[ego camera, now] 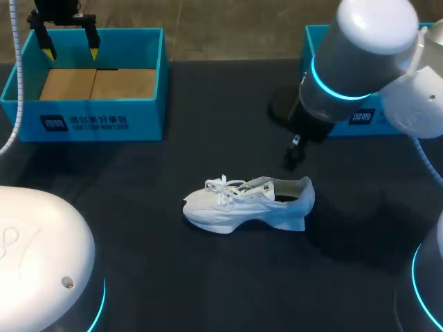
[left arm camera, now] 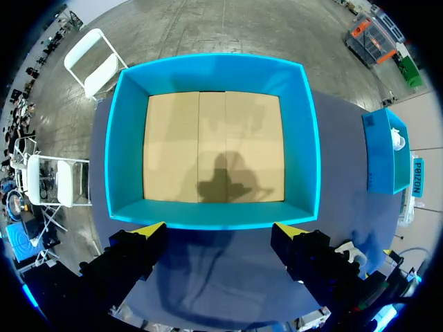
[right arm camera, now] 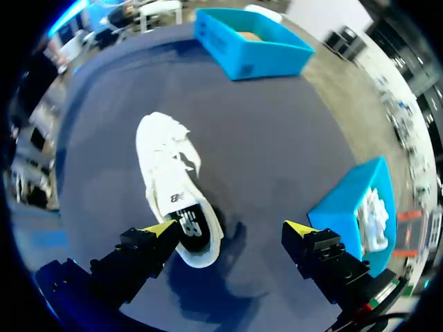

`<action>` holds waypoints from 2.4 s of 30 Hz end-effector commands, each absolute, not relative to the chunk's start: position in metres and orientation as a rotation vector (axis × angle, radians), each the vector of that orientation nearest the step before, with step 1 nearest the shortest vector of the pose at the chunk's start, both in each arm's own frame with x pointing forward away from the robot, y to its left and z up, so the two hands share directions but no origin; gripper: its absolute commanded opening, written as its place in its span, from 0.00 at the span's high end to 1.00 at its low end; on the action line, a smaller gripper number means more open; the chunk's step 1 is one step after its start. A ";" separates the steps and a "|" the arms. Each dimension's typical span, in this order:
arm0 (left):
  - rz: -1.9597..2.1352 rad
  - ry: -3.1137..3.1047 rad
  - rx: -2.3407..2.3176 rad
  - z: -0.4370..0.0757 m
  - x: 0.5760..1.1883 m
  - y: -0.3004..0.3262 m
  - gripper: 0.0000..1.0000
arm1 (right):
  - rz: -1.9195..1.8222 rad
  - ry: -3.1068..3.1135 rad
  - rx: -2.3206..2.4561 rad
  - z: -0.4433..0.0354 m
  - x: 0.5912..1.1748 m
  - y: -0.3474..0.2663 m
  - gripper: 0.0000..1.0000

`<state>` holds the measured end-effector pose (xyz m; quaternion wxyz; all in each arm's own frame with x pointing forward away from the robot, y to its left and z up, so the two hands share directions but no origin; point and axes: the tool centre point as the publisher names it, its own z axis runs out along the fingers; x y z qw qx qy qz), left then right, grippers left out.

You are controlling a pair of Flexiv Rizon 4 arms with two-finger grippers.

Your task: Take the shoe out of the shoebox, open the shoe tongue, remove and reinsert the insole, then place the shoe into the shoebox

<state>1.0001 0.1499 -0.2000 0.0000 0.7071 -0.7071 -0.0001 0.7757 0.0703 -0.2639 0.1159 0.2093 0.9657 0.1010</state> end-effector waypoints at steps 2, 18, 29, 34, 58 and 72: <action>0.000 -2.222 2.221 -0.200 1.000 0.150 0.00 | 0.411 2.870 0.592 -0.266 0.776 0.062 0.00; 0.000 -2.222 2.221 -0.200 1.000 0.150 0.00 | 0.723 2.834 0.329 -0.259 0.756 0.043 0.00; 0.000 -2.222 2.221 -0.200 1.000 0.150 0.00 | 0.807 2.882 0.188 -0.274 0.744 0.023 0.00; 0.000 -2.222 2.221 -0.200 1.000 0.150 0.00 | 0.848 2.865 0.123 -0.287 0.734 0.018 0.00; 0.000 -2.222 2.221 -0.200 1.000 0.150 0.00 | 1.259 2.756 0.172 -0.363 0.751 0.004 0.00; 0.000 -2.222 2.221 -0.200 1.000 0.150 0.00 | 1.353 2.781 0.188 -0.387 0.754 0.009 0.00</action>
